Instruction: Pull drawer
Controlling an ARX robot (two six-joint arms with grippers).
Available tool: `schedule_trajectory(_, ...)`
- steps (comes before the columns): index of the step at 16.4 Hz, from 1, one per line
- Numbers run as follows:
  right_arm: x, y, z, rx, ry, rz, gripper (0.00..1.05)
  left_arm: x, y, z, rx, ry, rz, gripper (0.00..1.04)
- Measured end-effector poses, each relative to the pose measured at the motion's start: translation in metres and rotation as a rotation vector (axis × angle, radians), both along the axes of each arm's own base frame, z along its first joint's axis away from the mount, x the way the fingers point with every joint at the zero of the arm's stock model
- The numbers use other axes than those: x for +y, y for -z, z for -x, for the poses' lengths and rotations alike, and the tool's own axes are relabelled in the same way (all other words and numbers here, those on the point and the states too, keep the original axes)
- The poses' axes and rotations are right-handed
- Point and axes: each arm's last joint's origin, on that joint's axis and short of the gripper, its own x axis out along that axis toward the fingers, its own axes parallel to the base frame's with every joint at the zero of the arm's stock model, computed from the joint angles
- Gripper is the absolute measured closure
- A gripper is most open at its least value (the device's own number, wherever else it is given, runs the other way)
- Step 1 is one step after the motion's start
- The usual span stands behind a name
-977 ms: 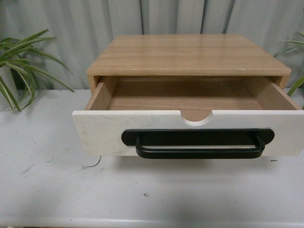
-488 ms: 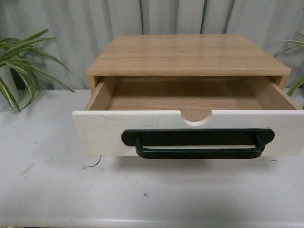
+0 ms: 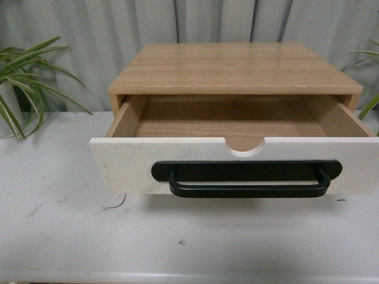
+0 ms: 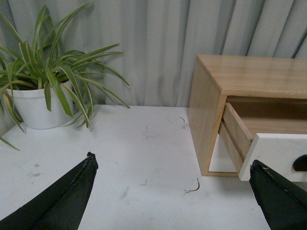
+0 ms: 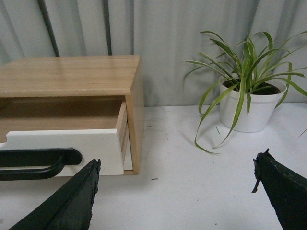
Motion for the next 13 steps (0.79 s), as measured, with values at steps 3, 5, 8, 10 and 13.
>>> schedule_trajectory(3, 0.0, 0.0, 0.0, 0.0, 0.0, 0.0, 0.06, 0.0, 0.0, 0.0, 0.0, 0.0, 0.0, 0.07)
schedule_trajectory(5, 0.0, 0.0, 0.0, 0.0, 0.0, 0.0, 0.06, 0.0, 0.0, 0.0, 0.0, 0.0, 0.0, 0.07)
schedule_trajectory(8, 0.0, 0.0, 0.0, 0.0, 0.0, 0.0, 0.06, 0.0, 0.0, 0.0, 0.0, 0.0, 0.0, 0.07)
schedule_trajectory(10, 0.0, 0.0, 0.0, 0.0, 0.0, 0.0, 0.06, 0.0, 0.0, 0.0, 0.0, 0.0, 0.0, 0.07)
schedule_trajectory(13, 0.0, 0.0, 0.0, 0.0, 0.0, 0.0, 0.06, 0.0, -0.0001, 0.0, 0.0, 0.0, 0.0, 0.07)
